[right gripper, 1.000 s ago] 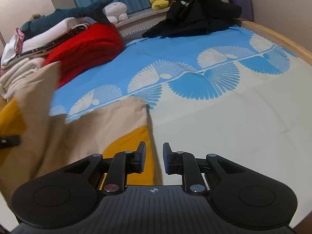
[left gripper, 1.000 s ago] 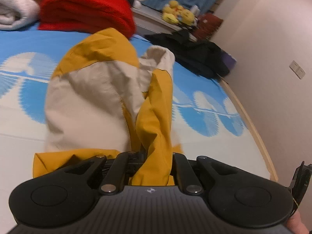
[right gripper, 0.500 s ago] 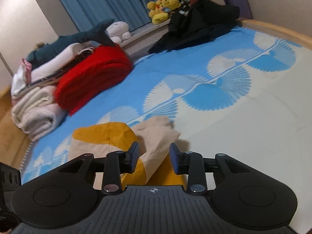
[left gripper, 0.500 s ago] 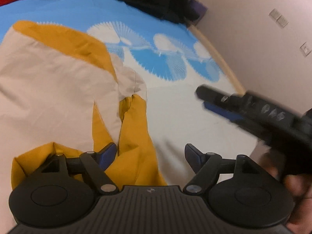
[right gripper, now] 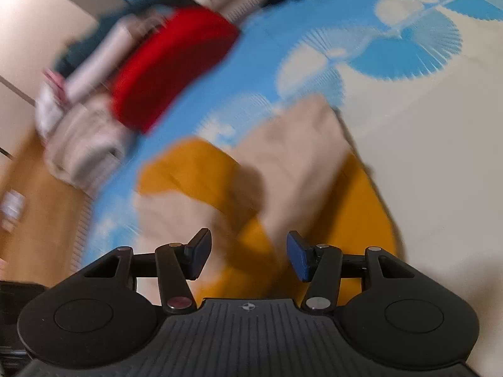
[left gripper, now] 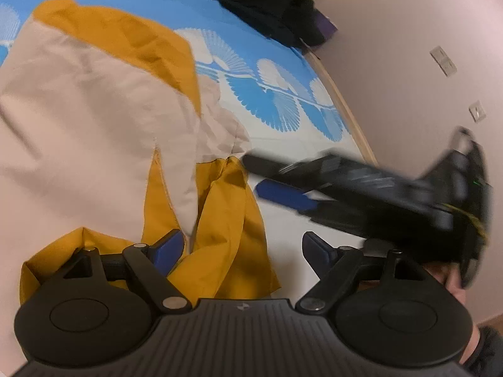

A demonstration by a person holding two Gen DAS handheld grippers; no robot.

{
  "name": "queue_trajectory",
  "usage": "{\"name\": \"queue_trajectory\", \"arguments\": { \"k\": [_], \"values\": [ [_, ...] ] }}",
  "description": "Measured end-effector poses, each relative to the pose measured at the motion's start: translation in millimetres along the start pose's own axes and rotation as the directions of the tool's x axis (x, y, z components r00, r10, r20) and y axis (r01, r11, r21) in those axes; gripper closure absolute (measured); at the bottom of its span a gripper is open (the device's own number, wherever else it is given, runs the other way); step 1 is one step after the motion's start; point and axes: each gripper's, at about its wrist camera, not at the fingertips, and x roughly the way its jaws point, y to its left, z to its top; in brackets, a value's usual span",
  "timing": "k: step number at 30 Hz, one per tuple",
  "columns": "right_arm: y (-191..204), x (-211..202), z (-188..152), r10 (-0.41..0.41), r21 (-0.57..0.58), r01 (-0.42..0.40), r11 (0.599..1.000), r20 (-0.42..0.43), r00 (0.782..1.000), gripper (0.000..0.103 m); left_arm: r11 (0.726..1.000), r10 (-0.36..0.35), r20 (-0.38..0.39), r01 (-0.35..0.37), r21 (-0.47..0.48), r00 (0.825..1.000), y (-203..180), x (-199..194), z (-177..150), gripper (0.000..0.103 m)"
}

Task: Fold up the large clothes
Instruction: 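Lift the jacket edge with the left tool and fold it over while the right tool closes on the body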

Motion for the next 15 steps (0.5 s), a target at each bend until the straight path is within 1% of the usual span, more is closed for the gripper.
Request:
{"name": "queue_trajectory", "arguments": {
  "k": [1, 2, 3, 4, 5, 6, 8, 9, 10, 12, 14, 15],
  "values": [
    [0, 5, -1, -0.034, -0.006, 0.034, 0.999, -0.022, 0.999, 0.048, 1.000, -0.003, 0.002, 0.003, 0.005, 1.000, -1, -2, 1, 0.018],
    [-1, 10, -3, -0.053, -0.006, 0.053, 0.999, -0.045, 0.998, 0.053, 1.000, -0.012, 0.001, 0.012, 0.003, 1.000, -1, -3, 2, 0.017],
    [-3, 15, -4, -0.061, -0.001, 0.061, 0.998, -0.058, 0.996, 0.078, 1.000, -0.022, -0.001, 0.022, 0.002, 1.000, 2, -9, -1, 0.017],
    [-3, 18, -5, -0.063, -0.004, 0.063, 0.998, -0.067, 0.996, 0.093, 0.999, -0.033, -0.001, 0.033, 0.004, 0.999, 2, -13, 2, 0.017],
    [-2, 21, -7, -0.068, -0.019, 0.067, 0.998, -0.075, 0.995, 0.099, 0.998, -0.060, -0.003, 0.060, 0.005, 0.998, 4, -19, 4, 0.017],
    [1, 20, -7, -0.086, -0.043, 0.083, 0.996, -0.064, 0.994, 0.101, 0.996, -0.093, 0.001, 0.093, 0.001, 0.996, 6, -29, 7, 0.017],
    [2, 17, -6, -0.115, -0.065, 0.112, 0.992, -0.042, 0.992, 0.102, 0.989, -0.147, 0.041, 0.147, 0.009, 0.988, 11, -55, 12, 0.017],
    [1, 16, -5, -0.119, -0.057, 0.117, 0.991, -0.032, 0.992, 0.102, 0.986, -0.165, 0.071, 0.164, 0.024, 0.984, 17, -75, 11, 0.017],
    [-1, 13, -3, -0.127, -0.052, 0.126, 0.991, -0.017, 0.992, 0.102, 0.987, -0.162, 0.096, 0.160, 0.037, 0.982, 20, -87, 14, 0.017],
    [-2, 9, -2, -0.160, -0.072, 0.162, 0.984, 0.020, 0.987, 0.103, 0.995, -0.092, 0.142, 0.085, 0.055, 0.986, 34, -110, 13, 0.017],
    [-3, 7, -1, -0.176, -0.076, 0.178, 0.981, 0.039, 0.984, 0.103, 1.000, -0.008, 0.152, 0.004, 0.026, 0.988, 55, -120, 14, 0.018],
    [-5, 7, 0, -0.177, -0.074, 0.180, 0.981, 0.040, 0.983, 0.103, 0.998, 0.057, 0.146, -0.061, 0.021, 0.988, 65, -121, 13, 0.019]
  ]
}}
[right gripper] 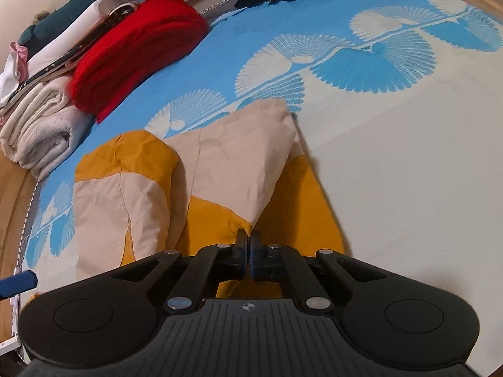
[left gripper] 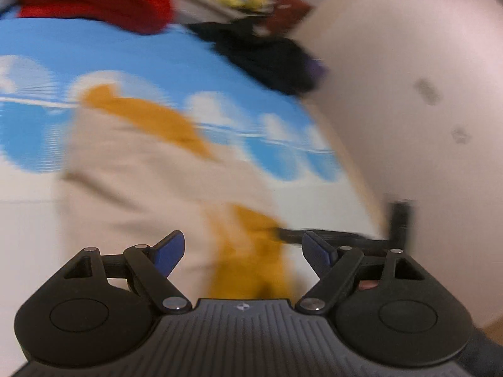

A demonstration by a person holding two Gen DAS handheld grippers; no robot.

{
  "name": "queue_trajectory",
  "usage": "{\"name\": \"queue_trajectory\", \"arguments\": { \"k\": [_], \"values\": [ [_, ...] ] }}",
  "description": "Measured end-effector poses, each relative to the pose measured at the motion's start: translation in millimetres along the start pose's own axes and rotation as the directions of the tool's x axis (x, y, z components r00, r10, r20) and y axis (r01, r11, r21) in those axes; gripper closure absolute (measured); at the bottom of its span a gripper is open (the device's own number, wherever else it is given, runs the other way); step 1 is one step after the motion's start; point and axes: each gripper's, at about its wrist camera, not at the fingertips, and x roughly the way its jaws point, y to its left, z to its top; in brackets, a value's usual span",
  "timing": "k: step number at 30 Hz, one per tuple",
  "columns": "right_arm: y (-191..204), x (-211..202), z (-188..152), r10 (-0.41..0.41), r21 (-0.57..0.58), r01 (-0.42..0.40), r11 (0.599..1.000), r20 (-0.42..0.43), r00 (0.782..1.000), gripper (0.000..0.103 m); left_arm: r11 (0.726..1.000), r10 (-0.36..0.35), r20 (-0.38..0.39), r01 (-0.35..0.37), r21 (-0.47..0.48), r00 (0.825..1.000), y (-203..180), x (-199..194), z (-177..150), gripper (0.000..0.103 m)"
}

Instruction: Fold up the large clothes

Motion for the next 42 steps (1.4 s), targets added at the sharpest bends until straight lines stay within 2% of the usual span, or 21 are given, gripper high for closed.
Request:
{"name": "queue_trajectory", "arguments": {
  "k": [2, 5, 7, 9, 10, 11, 12, 14, 15, 18, 23, 25, 26, 27, 31, 33, 34, 36, 38, 40, 42],
  "values": [
    [-2, -2, 0, -0.005, -0.006, 0.005, 1.000, 0.005, 1.000, 0.103, 0.989, 0.142, -0.030, -0.141, 0.037, 0.989, 16, 7, -6, 0.021],
    [-3, -4, 2, -0.008, -0.008, 0.008, 1.000, 0.031, 0.999, 0.102, 0.972, 0.235, -0.121, -0.230, 0.056, 0.964, 35, 27, -22, 0.025],
    [1, -8, 4, -0.010, -0.016, 0.011, 1.000, 0.065, 0.998, 0.098, 0.971, 0.226, -0.159, -0.209, 0.114, 0.961, 29, 43, -38, 0.024],
    [6, -21, 8, -0.004, -0.037, 0.010, 0.999, 0.165, 0.986, 0.092, 0.960, 0.221, -0.171, -0.183, 0.213, 0.960, 7, 55, -51, 0.022],
    [8, -28, 10, 0.035, -0.039, -0.027, 0.999, 0.199, 0.979, 0.086, 0.958, 0.184, -0.171, -0.137, 0.251, 0.968, -6, 61, -57, 0.021],
    [7, -33, 11, 0.091, -0.035, -0.085, 0.996, 0.218, 0.972, 0.071, 0.960, 0.129, -0.186, -0.075, 0.271, 0.974, -18, 66, -64, 0.021],
    [8, -34, 11, 0.134, -0.033, -0.130, 0.991, 0.214, 0.968, 0.056, 0.959, 0.093, -0.203, -0.032, 0.283, 0.975, -28, 72, -68, 0.021],
    [12, -20, 8, 0.165, -0.036, -0.161, 0.986, 0.133, 0.977, 0.050, 0.943, 0.119, -0.199, -0.047, 0.330, 0.973, -41, 81, -77, 0.021],
    [15, -10, 5, 0.166, -0.036, -0.164, 0.986, 0.079, 0.983, 0.050, 0.938, 0.134, -0.194, -0.061, 0.341, 0.972, -43, 85, -77, 0.021],
    [25, 21, -4, 0.169, -0.029, -0.171, 0.985, -0.060, 0.984, 0.050, 0.954, 0.121, -0.200, -0.058, 0.296, 0.972, -36, 87, -71, 0.022],
    [49, 52, -17, 0.166, -0.035, -0.174, 0.984, -0.165, 0.972, 0.050, 0.954, 0.094, -0.201, -0.030, 0.300, 0.975, -33, 67, -69, 0.021],
    [60, 59, -22, 0.165, -0.057, -0.178, 0.982, -0.183, 0.969, 0.066, 0.949, 0.098, -0.189, -0.035, 0.314, 0.977, -34, 57, -64, 0.021],
    [64, 59, -23, 0.155, -0.076, -0.171, 0.982, -0.187, 0.970, 0.090, 0.948, 0.101, -0.178, -0.040, 0.314, 0.979, -32, 52, -61, 0.021],
    [67, 59, -24, 0.154, -0.091, -0.173, 0.981, -0.188, 0.970, 0.099, 0.950, 0.105, -0.154, -0.054, 0.306, 0.982, -27, 42, -58, 0.021],
    [62, 25, -10, 0.244, -0.116, -0.251, 0.961, -0.070, 0.967, 0.101, 0.973, 0.140, -0.052, -0.128, 0.190, 0.989, 6, 8, -34, 0.021],
    [44, -17, 6, 0.307, -0.101, -0.299, 0.949, 0.075, 0.949, 0.101, 0.974, 0.172, -0.002, -0.170, 0.147, 0.985, 16, -2, -25, 0.019],
    [34, -37, 12, 0.296, -0.118, -0.281, 0.952, 0.148, 0.943, 0.101, 0.977, 0.172, 0.013, -0.173, 0.123, 0.985, 19, -5, -23, 0.019],
    [16, -53, 17, 0.163, -0.174, -0.125, 0.977, 0.227, 0.960, 0.101, 0.983, 0.160, 0.006, -0.160, 0.089, 0.987, 21, -1, -21, 0.018],
    [-7, -44, 19, -0.019, -0.143, 0.053, 0.988, 0.225, 0.974, 0.101, 0.984, 0.143, -0.017, -0.140, 0.110, 0.990, 11, 13, -20, 0.017],
    [-24, -34, 20, -0.085, -0.104, 0.106, 0.989, 0.191, 0.978, 0.101, 0.979, 0.137, -0.048, -0.128, 0.159, 0.989, -3, 28, -24, 0.017],
    [-29, -31, 22, -0.068, -0.081, 0.084, 0.993, 0.190, 0.979, 0.101, 0.974, 0.127, -0.068, -0.111, 0.199, 0.990, -15, 38, -30, 0.017]
  ]
}}
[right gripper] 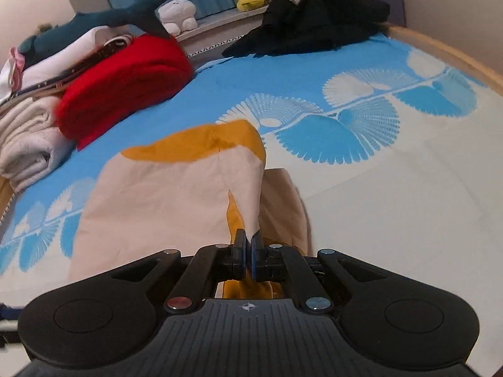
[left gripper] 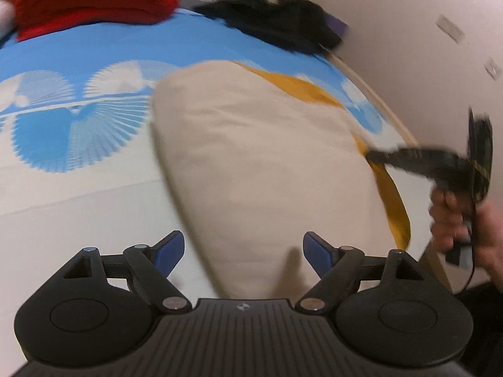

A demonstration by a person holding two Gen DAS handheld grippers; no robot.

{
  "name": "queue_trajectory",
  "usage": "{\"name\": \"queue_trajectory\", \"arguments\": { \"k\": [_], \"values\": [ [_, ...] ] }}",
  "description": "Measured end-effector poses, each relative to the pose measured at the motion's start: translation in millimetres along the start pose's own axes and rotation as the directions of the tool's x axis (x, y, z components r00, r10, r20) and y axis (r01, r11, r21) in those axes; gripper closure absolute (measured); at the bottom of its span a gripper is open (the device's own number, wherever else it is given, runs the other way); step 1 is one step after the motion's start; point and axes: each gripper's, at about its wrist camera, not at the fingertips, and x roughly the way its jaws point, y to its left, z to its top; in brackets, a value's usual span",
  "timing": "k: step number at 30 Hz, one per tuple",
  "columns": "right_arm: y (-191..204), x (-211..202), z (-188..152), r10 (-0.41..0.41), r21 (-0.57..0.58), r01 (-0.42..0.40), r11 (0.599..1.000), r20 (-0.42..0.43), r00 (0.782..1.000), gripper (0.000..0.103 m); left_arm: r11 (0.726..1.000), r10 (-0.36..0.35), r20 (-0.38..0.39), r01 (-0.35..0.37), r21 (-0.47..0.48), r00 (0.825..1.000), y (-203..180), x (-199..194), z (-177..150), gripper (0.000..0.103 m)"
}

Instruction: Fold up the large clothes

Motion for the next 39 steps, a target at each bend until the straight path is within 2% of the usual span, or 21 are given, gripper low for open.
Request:
{"name": "queue_trajectory", "arguments": {
  "k": [2, 4, 5, 7, 9, 11, 14, 16, 20, 22, 23, 25, 26, 27, 28, 30, 31, 33, 35, 37, 39],
  "values": [
    [1, -3, 3, 0.057, 0.017, -0.057, 0.998, 0.028, 0.998, 0.101, 0.999, -0.021, -0.012, 0.022, 0.023, 1.000, -11, 11, -1, 0.017],
    [5, 2, 2, 0.063, -0.021, -0.062, 0.998, 0.034, 0.997, 0.101, 0.996, -0.023, -0.094, 0.030, 0.080, 0.995, -20, 31, -13, 0.016],
    [6, 12, -1, 0.031, -0.040, -0.030, 0.999, 0.009, 0.999, 0.101, 0.990, 0.023, -0.157, -0.001, 0.138, 0.987, -26, 47, -24, 0.016],
    [0, 41, -11, -0.056, -0.035, 0.053, 0.998, -0.092, 0.994, 0.101, 0.972, 0.106, -0.265, -0.043, 0.231, 0.958, -37, 78, -46, 0.015],
    [0, 56, -15, -0.106, -0.047, 0.102, 0.994, -0.113, 0.988, 0.101, 0.944, 0.139, -0.300, -0.035, 0.330, 0.944, -53, 88, -62, 0.015],
    [5, 60, -14, -0.146, -0.101, 0.138, 0.985, -0.083, 0.986, 0.101, 0.921, 0.164, -0.281, -0.045, 0.388, 0.946, -63, 82, -62, 0.017],
    [7, 57, -11, -0.168, -0.111, 0.163, 0.980, -0.041, 0.985, 0.101, 0.953, 0.048, -0.202, 0.015, 0.302, 0.978, -56, 48, -42, 0.017],
    [7, 56, -12, -0.167, -0.108, 0.162, 0.981, -0.042, 0.985, 0.101, 0.965, -0.009, -0.143, 0.046, 0.257, 0.990, -50, 26, -34, 0.017],
    [6, 46, -12, -0.165, -0.129, 0.159, 0.979, -0.037, 0.986, 0.101, 0.976, -0.069, -0.049, 0.077, 0.204, 0.996, -38, 2, -17, 0.019],
    [5, 41, -14, -0.160, -0.144, 0.153, 0.978, -0.034, 0.987, 0.101, 0.969, -0.156, 0.013, 0.150, 0.196, 0.988, -36, -5, 1, 0.019],
    [4, 41, -14, -0.161, -0.153, 0.155, 0.976, -0.029, 0.987, 0.101, 0.969, -0.172, 0.052, 0.160, 0.188, 0.984, -36, -11, 5, 0.019],
    [2, 38, -13, -0.160, -0.163, 0.155, 0.974, -0.020, 0.987, 0.101, 0.972, -0.167, 0.050, 0.156, 0.175, 0.985, -38, -3, 9, 0.021],
    [2, 38, -12, -0.164, -0.164, 0.159, 0.973, -0.015, 0.986, 0.101, 0.973, -0.131, 0.006, 0.128, 0.191, 0.991, -40, 12, 5, 0.033],
    [1, 38, -12, -0.171, -0.167, 0.167, 0.972, -0.012, 0.985, 0.101, 0.972, -0.062, -0.075, 0.077, 0.224, 0.995, -44, 36, -2, 0.043],
    [1, 38, -13, -0.181, -0.171, 0.176, 0.969, -0.012, 0.983, 0.101, 0.964, 0.016, -0.167, 0.029, 0.265, 0.986, -43, 59, -15, 0.043],
    [0, 42, -15, -0.187, -0.169, 0.178, 0.969, -0.042, 0.981, 0.100, 0.951, 0.087, -0.238, -0.010, 0.308, 0.967, -45, 87, -26, 0.035],
    [0, 45, -17, -0.196, -0.168, 0.184, 0.968, -0.058, 0.979, 0.099, 0.953, 0.086, -0.237, -0.011, 0.301, 0.968, -45, 86, -22, 0.035],
    [1, 47, -19, -0.231, -0.191, 0.213, 0.958, -0.075, 0.970, 0.089, 0.959, 0.063, -0.225, 0.004, 0.285, 0.972, -44, 75, -10, 0.034],
    [-3, 40, -15, -0.221, -0.163, 0.210, 0.964, -0.055, 0.974, 0.086, 0.955, 0.024, -0.185, 0.032, 0.294, 0.982, -45, 58, 0, 0.031],
    [-10, 25, -9, -0.143, -0.095, 0.140, 0.986, -0.029, 0.989, 0.083, 0.974, -0.004, -0.110, 0.028, 0.224, 0.994, -31, 40, 10, 0.023],
    [-18, 17, -8, -0.024, -0.033, 0.022, 0.999, -0.056, 0.998, 0.067, 0.997, -0.014, -0.035, 0.017, 0.078, 0.999, -9, 33, 19, 0.014]
  ]
}}
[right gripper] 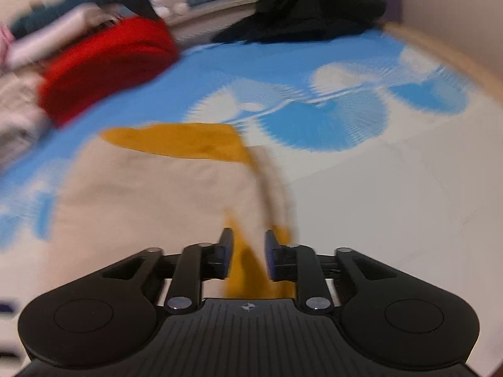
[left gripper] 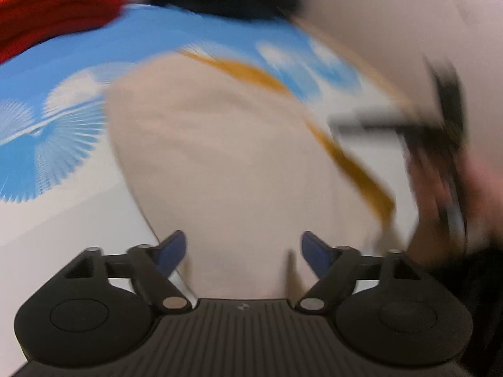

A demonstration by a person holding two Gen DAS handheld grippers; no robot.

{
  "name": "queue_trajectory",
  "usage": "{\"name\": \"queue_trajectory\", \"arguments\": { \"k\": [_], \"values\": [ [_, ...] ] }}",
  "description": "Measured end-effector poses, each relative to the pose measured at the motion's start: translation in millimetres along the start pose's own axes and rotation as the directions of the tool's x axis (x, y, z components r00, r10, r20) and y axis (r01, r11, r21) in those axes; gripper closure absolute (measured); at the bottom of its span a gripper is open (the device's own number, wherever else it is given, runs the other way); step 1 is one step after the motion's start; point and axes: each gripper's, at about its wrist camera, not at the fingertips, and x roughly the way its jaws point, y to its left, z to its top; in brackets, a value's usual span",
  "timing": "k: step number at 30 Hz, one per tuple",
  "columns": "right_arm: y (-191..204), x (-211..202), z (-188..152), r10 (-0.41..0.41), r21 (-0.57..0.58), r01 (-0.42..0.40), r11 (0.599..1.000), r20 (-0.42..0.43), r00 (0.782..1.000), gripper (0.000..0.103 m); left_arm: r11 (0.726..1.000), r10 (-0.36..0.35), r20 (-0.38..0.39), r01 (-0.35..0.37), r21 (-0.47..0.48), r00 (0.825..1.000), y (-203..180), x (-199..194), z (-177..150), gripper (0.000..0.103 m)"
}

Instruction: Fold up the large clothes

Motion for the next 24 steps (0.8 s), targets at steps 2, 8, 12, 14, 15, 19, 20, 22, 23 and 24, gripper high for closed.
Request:
{"name": "queue_trajectory", "arguments": {
  "k": [2, 8, 12, 14, 15, 19, 20, 22, 23, 24],
  "values": [
    [-5, 8, -9, 0.064, -0.006, -0.065, 0.998, -0.099, 0.993, 0.064, 0.985, 0.012, 0.031, -0.006, -0.170, 0.999, 28, 3, 13, 0.014],
    [-15, 33, -34, -0.039, -0.100, 0.017, 0.995, -0.224, 0.974, 0.056, 0.877, 0.028, -0.002, -0.026, -0.480, 1.000, 87, 48, 19, 0.011],
    [-30, 35, -33, -0.043, -0.039, 0.035, 0.999, -0.241, 0.970, 0.052, 0.815, -0.018, 0.008, 0.019, -0.578, 1.000, 107, 80, 18, 0.000],
    [-33, 39, -32, -0.036, -0.024, 0.031, 0.999, -0.248, 0.968, 0.052, 0.797, -0.052, 0.056, 0.075, -0.600, 0.997, 113, 92, 17, 0.000],
    [-33, 40, -33, -0.033, -0.025, 0.027, 0.999, -0.250, 0.968, 0.052, 0.786, -0.061, 0.068, 0.090, -0.612, 0.996, 116, 100, 19, 0.000],
    [-28, 42, -35, -0.012, -0.029, 0.005, 1.000, -0.258, 0.966, 0.064, 0.783, -0.061, 0.130, 0.128, -0.609, 0.990, 117, 119, 28, 0.002],
    [-27, 42, -35, -0.004, -0.024, -0.002, 1.000, -0.259, 0.966, 0.071, 0.788, -0.051, 0.133, 0.122, -0.603, 0.990, 115, 122, 30, 0.008],
    [-24, 42, -34, -0.005, -0.035, -0.004, 0.999, -0.257, 0.966, 0.082, 0.802, -0.029, 0.142, 0.108, -0.587, 0.989, 112, 124, 34, 0.026],
    [-21, 43, -34, 0.000, -0.041, -0.011, 0.999, -0.256, 0.967, 0.087, 0.813, -0.020, 0.149, 0.102, -0.574, 0.989, 111, 121, 37, 0.039],
    [-18, 43, -33, 0.004, -0.044, -0.016, 0.999, -0.257, 0.967, 0.089, 0.824, -0.020, 0.158, 0.106, -0.557, 0.987, 110, 115, 41, 0.053]
  ]
}}
